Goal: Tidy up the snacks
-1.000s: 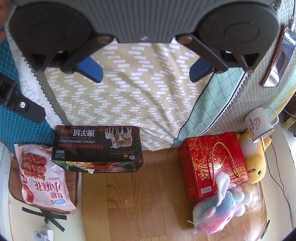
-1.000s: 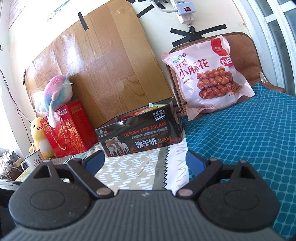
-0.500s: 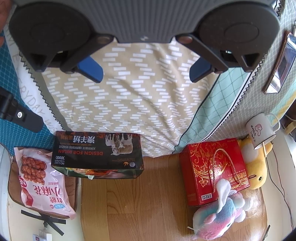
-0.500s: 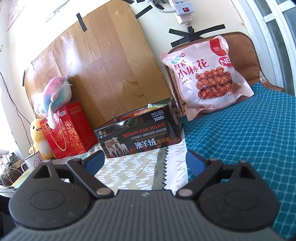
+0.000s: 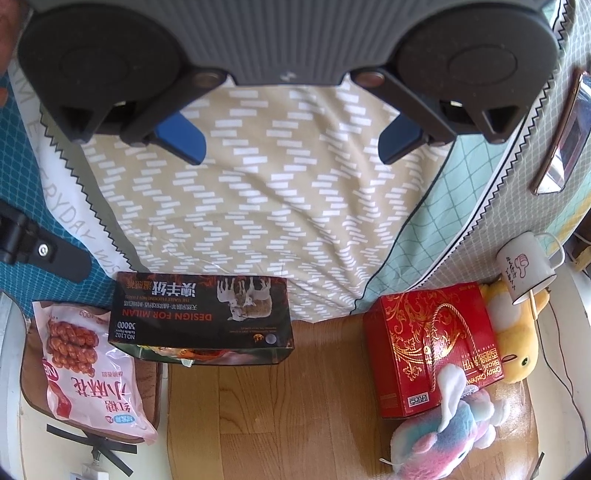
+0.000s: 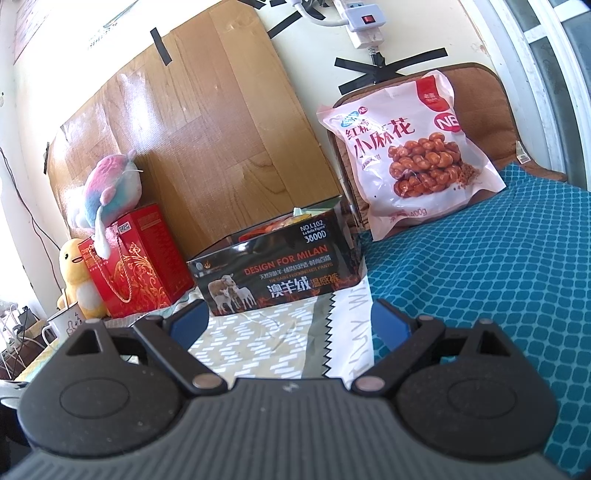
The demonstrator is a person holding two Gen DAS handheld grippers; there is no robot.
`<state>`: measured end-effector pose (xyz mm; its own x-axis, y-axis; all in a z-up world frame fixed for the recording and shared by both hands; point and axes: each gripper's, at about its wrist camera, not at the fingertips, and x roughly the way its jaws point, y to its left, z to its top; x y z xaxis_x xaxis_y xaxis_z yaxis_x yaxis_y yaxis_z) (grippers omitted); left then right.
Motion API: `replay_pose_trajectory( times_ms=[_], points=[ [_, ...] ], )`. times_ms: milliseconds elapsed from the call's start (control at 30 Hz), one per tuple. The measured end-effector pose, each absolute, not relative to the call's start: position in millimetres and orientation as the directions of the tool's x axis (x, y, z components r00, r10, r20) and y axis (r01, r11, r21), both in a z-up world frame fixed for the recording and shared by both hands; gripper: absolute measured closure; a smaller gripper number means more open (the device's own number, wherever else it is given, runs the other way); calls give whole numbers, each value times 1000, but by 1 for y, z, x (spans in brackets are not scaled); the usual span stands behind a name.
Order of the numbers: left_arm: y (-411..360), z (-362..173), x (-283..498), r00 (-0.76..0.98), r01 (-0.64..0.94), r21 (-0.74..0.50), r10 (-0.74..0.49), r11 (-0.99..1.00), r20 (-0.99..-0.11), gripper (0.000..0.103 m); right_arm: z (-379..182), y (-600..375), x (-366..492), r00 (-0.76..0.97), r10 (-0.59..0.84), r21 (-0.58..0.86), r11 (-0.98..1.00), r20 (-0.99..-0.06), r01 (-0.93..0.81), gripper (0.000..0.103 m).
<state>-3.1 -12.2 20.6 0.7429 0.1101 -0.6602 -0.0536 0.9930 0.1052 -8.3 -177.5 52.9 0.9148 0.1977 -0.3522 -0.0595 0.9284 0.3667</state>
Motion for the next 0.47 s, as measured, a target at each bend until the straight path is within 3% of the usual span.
replay_pose_trajectory(
  times_ms=[467],
  points=[
    [-17, 23, -10, 769, -3, 93, 62, 996, -636, 0, 53, -178, -9, 916, 195, 369, 928, -352, -56, 7]
  ],
)
